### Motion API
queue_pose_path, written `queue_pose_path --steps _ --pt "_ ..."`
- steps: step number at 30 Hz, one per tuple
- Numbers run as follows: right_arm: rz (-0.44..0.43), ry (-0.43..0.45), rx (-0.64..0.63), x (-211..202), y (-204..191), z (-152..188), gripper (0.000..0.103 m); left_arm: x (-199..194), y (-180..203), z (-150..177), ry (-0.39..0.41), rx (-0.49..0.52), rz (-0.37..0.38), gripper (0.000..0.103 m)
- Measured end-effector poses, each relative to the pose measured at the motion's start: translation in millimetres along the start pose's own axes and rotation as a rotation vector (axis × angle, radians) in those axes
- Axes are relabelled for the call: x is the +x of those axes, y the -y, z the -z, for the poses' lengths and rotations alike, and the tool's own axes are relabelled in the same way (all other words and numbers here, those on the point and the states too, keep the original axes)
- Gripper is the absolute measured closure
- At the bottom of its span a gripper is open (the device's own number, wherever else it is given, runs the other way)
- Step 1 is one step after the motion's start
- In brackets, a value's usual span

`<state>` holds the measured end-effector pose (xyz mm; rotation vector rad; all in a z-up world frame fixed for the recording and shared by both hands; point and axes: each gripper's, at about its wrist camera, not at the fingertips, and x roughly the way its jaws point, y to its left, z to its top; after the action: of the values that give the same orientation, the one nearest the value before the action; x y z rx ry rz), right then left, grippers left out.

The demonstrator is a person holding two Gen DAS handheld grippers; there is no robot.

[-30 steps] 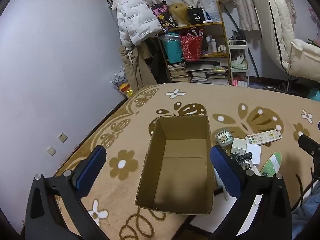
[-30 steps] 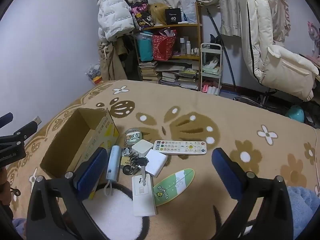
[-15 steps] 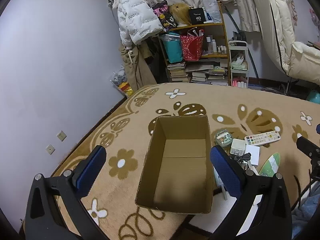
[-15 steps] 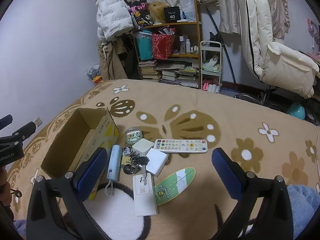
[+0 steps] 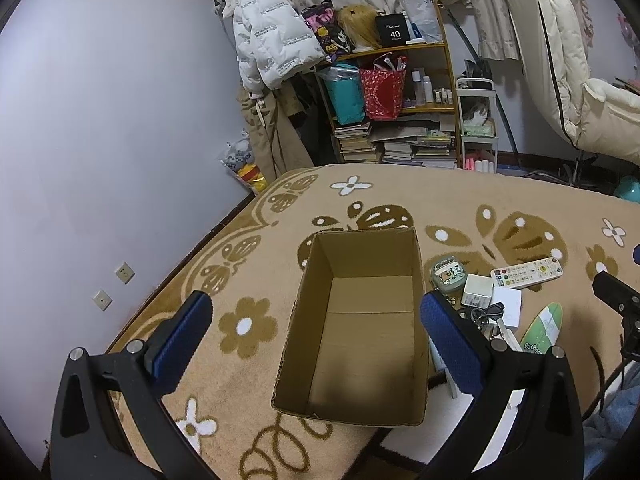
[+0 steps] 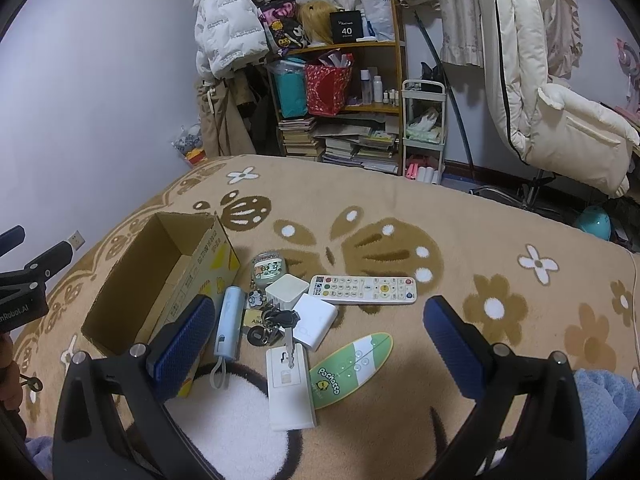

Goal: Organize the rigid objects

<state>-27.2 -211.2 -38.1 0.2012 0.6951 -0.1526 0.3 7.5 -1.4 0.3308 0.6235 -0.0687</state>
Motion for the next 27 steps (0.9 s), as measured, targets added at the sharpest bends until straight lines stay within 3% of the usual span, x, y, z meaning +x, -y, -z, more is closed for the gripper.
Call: queue_pose_path --steps 27 --pt "0.001 -0.006 0.000 1.1 0.1 -0.1 0.000 -1.7 0.8 -1.6 -0.001 0.010 -0.011 0.000"
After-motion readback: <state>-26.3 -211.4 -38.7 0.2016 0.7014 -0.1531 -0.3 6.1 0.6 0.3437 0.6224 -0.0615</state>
